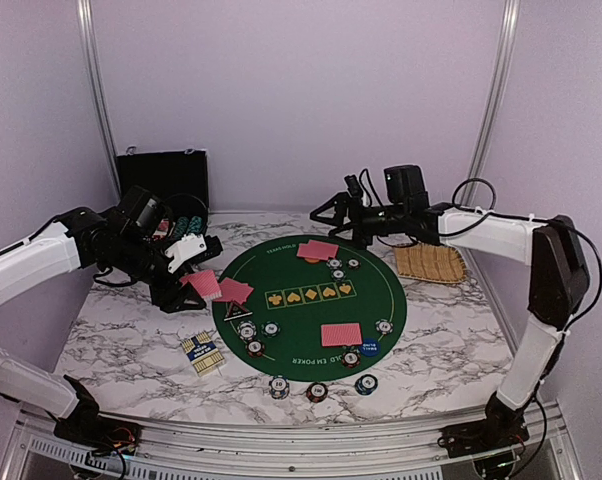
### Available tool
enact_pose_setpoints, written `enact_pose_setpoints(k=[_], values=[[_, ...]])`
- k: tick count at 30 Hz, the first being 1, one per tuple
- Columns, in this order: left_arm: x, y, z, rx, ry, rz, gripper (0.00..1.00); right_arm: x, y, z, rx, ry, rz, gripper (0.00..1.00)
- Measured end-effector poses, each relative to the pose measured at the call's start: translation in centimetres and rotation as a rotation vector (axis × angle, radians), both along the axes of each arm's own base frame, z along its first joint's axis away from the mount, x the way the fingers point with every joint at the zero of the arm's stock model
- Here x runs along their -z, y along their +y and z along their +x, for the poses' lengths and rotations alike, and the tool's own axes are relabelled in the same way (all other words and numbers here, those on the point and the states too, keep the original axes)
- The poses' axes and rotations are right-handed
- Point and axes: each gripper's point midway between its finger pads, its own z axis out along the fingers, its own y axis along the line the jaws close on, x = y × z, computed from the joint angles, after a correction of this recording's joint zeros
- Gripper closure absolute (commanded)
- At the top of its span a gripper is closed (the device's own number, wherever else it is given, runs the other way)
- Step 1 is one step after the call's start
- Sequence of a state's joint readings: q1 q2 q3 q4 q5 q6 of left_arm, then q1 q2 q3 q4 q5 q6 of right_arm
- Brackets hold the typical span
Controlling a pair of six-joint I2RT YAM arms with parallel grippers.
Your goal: Distribute texas hold em gaming equipment
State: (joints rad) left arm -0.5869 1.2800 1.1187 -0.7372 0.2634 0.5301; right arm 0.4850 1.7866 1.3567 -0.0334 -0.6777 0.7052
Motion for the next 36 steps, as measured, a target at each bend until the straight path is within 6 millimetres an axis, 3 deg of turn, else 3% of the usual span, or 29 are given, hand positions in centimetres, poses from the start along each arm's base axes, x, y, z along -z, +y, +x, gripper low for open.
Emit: enact_pose_setpoints(k=[6,11,18,29,36], values=[[0.0,0.0,0.0,0.001,0.001,-0.001,1.0,-1.1,8.1,-7.2,-0.194,-0.009,-0.005,0.01],[0.0,0.0,0.0,-0.002,0.003,-0.003,1.0,0.6,12.7,-11.9,-0.317,0.034,-0.008,0.01],[0.0,-0.1,-0.1,-0.002,0.006,-0.007,1.0,3.7,15.6,-13.3,-0.374,0.112,-0.013,0.01],[0.0,-0.1,-0.1,-0.001,0.008,-0.009,1.0,2.6,19.7,-14.6,-0.463,0.114,0.077,0.02],[-0.4,-0.3,0.0,0.001,0.008,-0.019,1.0,3.5,20.9,-14.5,-0.485,0.146,0.101,0.04]])
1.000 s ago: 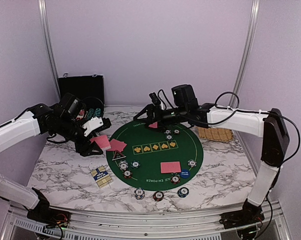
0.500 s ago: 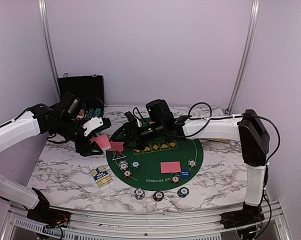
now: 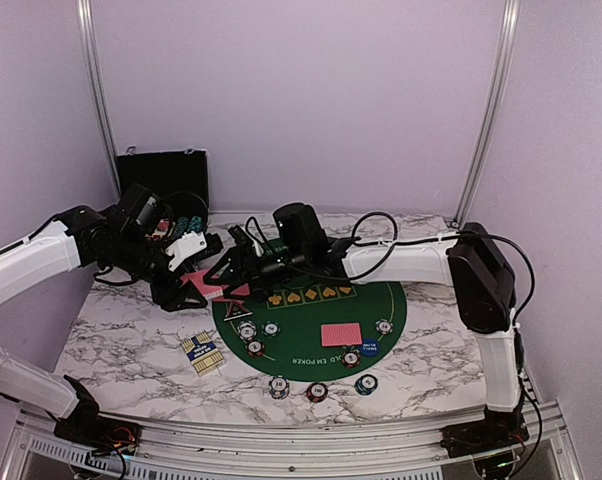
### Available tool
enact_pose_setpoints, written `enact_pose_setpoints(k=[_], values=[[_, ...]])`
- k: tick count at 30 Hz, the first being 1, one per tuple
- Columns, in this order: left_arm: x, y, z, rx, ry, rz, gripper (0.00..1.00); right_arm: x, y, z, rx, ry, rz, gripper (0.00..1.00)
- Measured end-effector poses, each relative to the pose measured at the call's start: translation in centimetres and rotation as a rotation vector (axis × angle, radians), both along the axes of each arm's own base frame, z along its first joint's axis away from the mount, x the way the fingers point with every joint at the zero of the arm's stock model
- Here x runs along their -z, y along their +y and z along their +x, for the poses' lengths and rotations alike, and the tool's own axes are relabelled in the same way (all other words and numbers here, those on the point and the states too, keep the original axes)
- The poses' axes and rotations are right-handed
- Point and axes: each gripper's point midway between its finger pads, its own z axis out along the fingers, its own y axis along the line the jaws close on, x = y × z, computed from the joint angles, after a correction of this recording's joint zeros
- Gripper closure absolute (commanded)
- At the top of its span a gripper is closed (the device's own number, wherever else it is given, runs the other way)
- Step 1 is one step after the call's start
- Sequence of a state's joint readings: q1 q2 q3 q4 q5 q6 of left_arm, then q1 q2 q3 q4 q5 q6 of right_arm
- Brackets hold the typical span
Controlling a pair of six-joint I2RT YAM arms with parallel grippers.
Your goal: Distribute texas hold em gaming equipment
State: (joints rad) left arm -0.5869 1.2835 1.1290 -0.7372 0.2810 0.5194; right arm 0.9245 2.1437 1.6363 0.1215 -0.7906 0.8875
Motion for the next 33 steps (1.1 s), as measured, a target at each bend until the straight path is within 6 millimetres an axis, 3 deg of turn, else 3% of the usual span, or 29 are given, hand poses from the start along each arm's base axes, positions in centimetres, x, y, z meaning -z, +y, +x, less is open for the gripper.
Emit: enact_pose_setpoints(k=[15,21,33], values=[[0.1,-0.2,0.0,0.003,0.009,-0.002,1.0,0.0,3.1,-0.5,-0.064,0.037,0.06,0.09],[0.2,-0.1,0.0,0.003,0.009,-0.002,1.0,1.3,3.5,-0.3,-0.071,0.063,0.043,0.17],[0.3,-0.1,0.0,0.002,0.012,0.002,1.0,1.3,2.6,0.5,-0.065,0.072,0.048,0.27]])
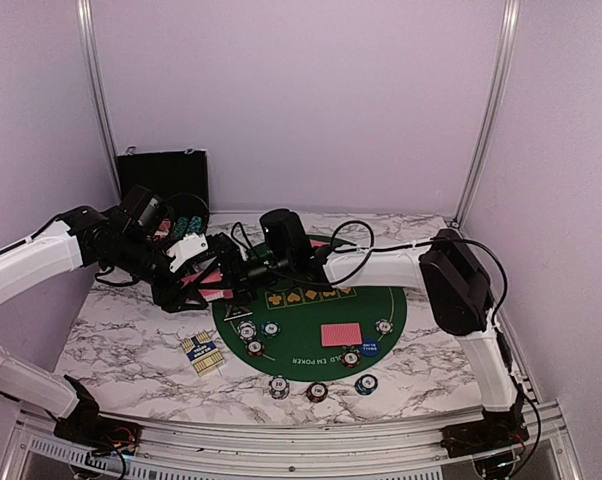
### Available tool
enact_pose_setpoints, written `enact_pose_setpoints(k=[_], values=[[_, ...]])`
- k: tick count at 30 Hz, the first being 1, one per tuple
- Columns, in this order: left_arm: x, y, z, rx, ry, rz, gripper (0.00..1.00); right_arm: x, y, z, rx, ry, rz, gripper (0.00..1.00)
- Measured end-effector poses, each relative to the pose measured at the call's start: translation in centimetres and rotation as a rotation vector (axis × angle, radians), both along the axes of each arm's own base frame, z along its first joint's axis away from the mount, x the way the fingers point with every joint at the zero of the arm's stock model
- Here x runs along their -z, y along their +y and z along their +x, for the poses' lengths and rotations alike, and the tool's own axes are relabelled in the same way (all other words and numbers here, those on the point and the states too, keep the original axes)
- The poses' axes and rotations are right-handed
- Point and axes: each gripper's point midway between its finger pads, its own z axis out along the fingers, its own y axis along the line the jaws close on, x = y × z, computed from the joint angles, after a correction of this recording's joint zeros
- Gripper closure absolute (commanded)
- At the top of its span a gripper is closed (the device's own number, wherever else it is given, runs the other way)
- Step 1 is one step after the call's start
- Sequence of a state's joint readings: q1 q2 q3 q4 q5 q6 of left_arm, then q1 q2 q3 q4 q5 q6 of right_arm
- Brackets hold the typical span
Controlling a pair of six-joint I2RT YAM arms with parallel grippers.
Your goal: Distribute texas hold em gaming equipment
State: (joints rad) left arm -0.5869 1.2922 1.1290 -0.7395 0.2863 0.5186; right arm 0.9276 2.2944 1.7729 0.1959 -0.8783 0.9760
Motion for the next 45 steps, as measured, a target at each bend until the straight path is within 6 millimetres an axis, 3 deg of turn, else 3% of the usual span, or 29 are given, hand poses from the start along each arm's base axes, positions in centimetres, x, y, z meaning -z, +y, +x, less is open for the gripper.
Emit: enact_pose_setpoints(k=[17,29,45], values=[[0.0,0.0,0.0,0.001,0.0,-0.001,1.0,-0.7,-2.4,0.3,0.023,0.009,-0.01,0.34],[0.0,0.0,0.0,0.001,-0.001,-0.002,1.0,-2.1,-2.9,0.2,0.023,0.0,0.002,0.53],[0.0,0.0,0.0,0.001,-0.001,-0.002,1.0,-2.3,-5.0,0.7,0.027,0.013,-0.028,0.69]])
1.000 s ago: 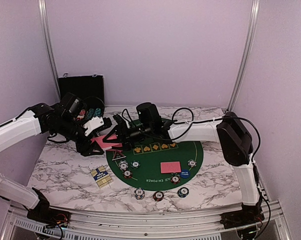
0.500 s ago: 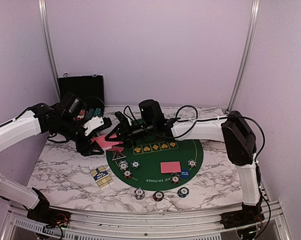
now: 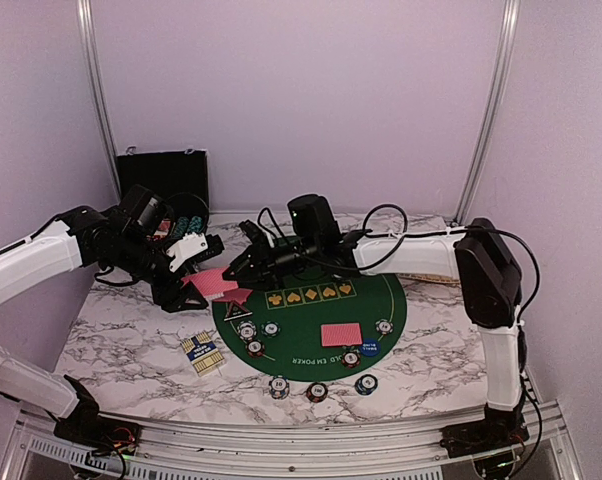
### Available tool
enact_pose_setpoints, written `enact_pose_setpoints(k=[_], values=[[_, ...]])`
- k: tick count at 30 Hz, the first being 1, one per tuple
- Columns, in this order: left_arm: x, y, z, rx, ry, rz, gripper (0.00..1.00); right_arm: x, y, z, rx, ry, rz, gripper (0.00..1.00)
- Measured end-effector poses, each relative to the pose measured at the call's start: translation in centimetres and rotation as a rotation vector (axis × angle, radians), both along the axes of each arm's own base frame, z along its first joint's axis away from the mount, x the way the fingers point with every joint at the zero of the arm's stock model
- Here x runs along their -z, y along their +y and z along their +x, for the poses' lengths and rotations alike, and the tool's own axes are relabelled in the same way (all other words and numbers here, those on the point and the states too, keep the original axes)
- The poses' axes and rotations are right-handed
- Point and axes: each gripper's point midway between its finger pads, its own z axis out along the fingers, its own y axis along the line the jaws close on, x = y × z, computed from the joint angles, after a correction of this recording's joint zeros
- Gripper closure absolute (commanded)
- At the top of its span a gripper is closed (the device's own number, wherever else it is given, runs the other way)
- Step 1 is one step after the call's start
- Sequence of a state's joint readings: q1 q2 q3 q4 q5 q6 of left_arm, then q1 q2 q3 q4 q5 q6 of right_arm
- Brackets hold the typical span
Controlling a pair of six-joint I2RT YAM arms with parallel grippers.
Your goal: Distribute texas hold em gaming equipment
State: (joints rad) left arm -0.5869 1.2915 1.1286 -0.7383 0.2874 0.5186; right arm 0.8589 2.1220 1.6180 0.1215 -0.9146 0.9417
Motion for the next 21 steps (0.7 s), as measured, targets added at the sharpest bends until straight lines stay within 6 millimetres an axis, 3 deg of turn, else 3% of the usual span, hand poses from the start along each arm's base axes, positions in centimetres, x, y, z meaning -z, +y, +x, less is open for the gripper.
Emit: enact_pose_setpoints(k=[10,21], values=[[0.0,0.0,0.0,0.0,-0.001,0.001,1.0,-0.2,-0.2,-0.4,-0.022,0.009,0.001,0.88],[0.0,0.1,0.1,-0.004,-0.004,0.006,1.0,-0.7,-1.9,0.5,-0.011,-0.002,-0.021,0.97]])
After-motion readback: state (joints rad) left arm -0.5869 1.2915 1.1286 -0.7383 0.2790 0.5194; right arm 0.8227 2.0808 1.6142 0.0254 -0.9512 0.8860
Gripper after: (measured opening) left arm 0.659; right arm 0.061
